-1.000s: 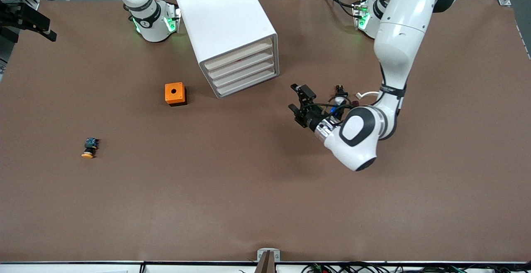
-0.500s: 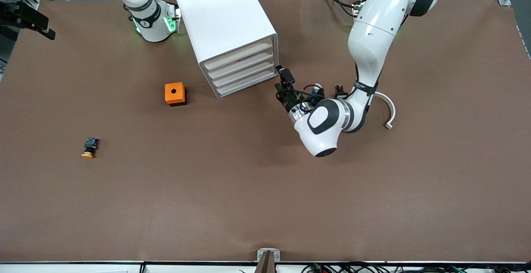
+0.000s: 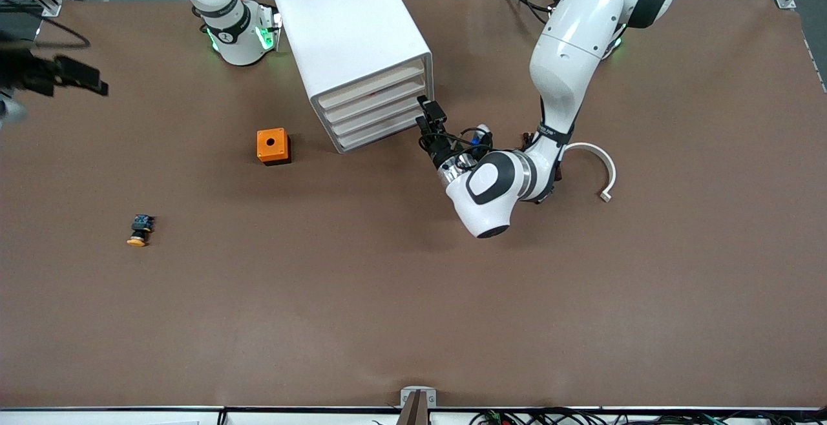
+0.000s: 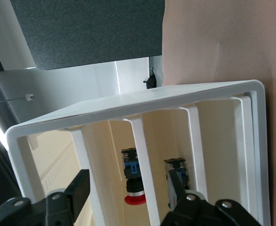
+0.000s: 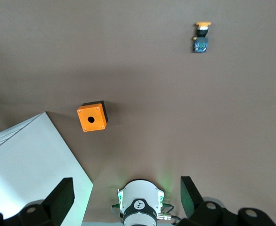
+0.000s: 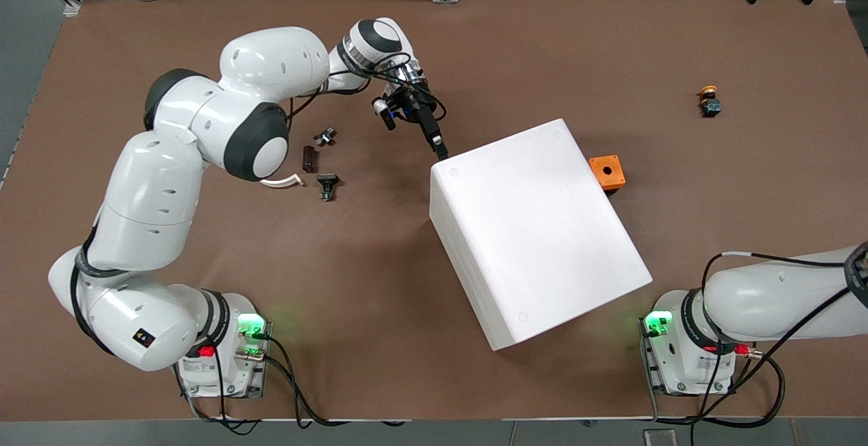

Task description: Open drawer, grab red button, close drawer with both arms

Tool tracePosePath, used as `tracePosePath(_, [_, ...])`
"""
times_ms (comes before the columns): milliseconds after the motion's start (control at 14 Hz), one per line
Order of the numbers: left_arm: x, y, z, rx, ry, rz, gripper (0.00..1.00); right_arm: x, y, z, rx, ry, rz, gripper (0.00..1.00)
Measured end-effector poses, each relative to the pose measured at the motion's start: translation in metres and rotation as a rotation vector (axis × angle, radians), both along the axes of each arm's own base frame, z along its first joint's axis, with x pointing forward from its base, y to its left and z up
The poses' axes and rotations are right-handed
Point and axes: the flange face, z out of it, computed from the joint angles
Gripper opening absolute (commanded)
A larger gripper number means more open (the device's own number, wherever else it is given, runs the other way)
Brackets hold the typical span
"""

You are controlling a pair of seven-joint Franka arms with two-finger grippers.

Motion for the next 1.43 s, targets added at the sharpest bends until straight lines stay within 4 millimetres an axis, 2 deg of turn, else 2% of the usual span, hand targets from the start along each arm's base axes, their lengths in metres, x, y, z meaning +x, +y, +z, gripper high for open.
tracePosePath(143, [-0.003, -0.002, -0.006, 0.0, 0.012, 0.001, 0.5, 0.02, -0.015, -0.036, -0.001, 0.041, -0.027, 1.0])
tracePosePath(214, [-0.005, -0.005, -0.007, -0.005, 0.018, 0.003, 0.48, 0.027, -0.022, -0.045, -0.002, 0.039, -0.039, 1.0])
tracePosePath(429, [-0.017, -0.019, -0.006, -0.013, 0.024, -0.015, 0.49, 0.034, -0.032, -0.048, -0.005, 0.011, -0.056, 1.0])
tracePosePath(714, [-0.03, -0.03, -0.011, -0.009, 0.029, -0.04, 0.49, 0.035, -0.029, -0.045, -0.014, 0.008, -0.085, 1.0])
tracePosePath(857, [-0.033, -0.031, -0.016, -0.004, 0.035, -0.043, 0.49, 0.036, -0.019, -0.045, -0.033, 0.011, -0.136, 1.0])
tracePosePath(1000, [-0.036, -0.033, -0.02, 0.001, 0.041, -0.049, 0.49, 0.037, 0.0, -0.045, -0.059, 0.015, -0.19, 1.0])
tracePosePath(1429, [-0.06, -0.051, -0.028, 0.012, 0.052, -0.093, 0.45, 0.035, 0.07, -0.044, -0.157, 0.024, -0.381, 1.0])
